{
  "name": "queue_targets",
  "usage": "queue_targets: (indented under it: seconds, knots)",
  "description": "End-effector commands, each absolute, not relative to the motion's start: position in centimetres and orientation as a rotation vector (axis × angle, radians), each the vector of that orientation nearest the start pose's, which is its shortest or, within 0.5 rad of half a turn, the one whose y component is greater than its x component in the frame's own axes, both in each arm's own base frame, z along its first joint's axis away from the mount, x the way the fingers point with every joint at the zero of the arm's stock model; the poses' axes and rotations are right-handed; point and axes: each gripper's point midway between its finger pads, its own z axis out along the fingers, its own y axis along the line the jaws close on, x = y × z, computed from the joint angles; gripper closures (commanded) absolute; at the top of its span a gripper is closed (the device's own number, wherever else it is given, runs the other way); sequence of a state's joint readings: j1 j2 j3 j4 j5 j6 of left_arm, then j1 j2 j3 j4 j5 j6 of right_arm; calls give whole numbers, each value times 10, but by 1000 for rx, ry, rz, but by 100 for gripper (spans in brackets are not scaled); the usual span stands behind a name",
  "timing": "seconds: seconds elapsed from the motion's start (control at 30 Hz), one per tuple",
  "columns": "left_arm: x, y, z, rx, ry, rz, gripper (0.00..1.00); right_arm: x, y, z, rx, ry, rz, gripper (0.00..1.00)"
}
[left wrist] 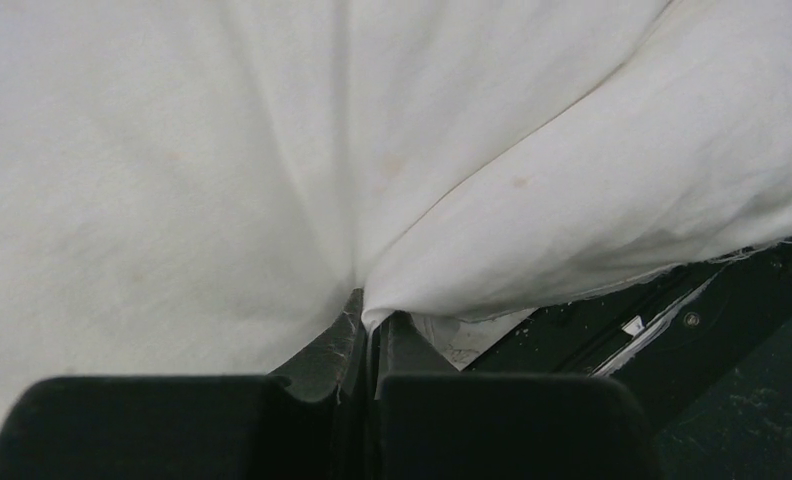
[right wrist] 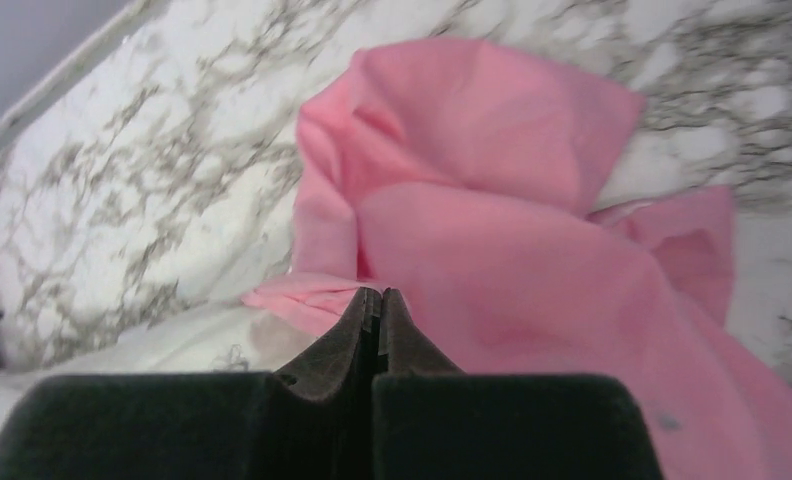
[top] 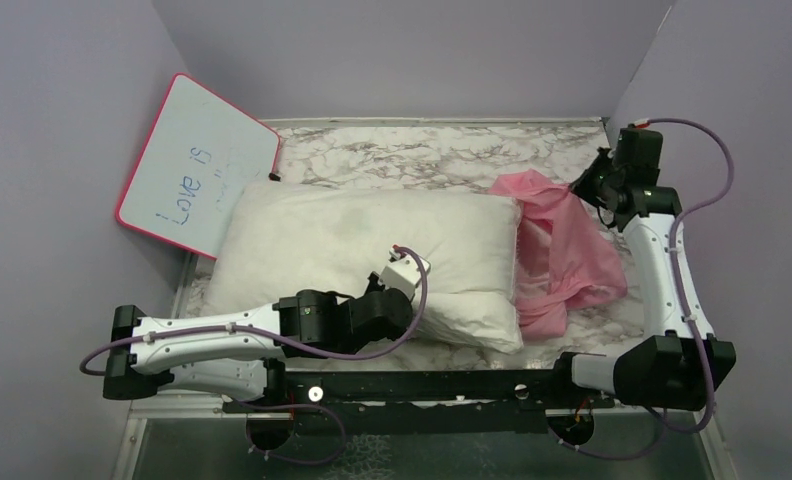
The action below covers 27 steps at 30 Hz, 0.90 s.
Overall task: Remove the pillowcase from the pillow
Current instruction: Remove the pillow from the pillowcase.
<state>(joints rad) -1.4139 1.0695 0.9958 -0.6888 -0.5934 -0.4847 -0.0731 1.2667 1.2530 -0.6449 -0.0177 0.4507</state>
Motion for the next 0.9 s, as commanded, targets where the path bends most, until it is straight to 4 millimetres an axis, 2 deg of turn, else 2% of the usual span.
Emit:
queue_targets:
  seconds: [0.0, 0.13, 0.27, 0.3, 0.37, 0.4, 0.53, 0.63, 0.7, 0.87]
  knots:
    - [134, -254, 214, 622, 2060, -365, 100, 351, -73, 281, 769, 2003, 32, 99]
    - [136, -250, 216, 581, 2057, -363, 100, 345, -92, 296, 802, 1970, -10, 99]
    - [136, -253, 221, 587, 2045, -376, 100, 338, -80, 291, 757, 1999, 42, 99]
    - [128, -271, 228, 686, 2025, -445, 64, 325, -49, 249, 727, 2105, 208, 99]
    - [123, -286, 239, 736, 2002, -512, 35, 316, -36, 224, 727, 2150, 278, 99]
    - [120, -295, 249, 756, 1982, -555, 26, 312, -30, 215, 728, 2169, 309, 99]
    - [115, -328, 294, 844, 1868, -660, 12, 300, -21, 191, 738, 2225, 349, 99]
    - [123, -353, 312, 903, 1809, -626, 5, 295, -21, 186, 741, 2231, 336, 99]
    - [131, -374, 308, 952, 1800, -556, 3, 292, -24, 186, 751, 2224, 315, 99]
    - [156, -425, 251, 1094, 1846, -341, 1, 284, -26, 184, 772, 2224, 289, 99]
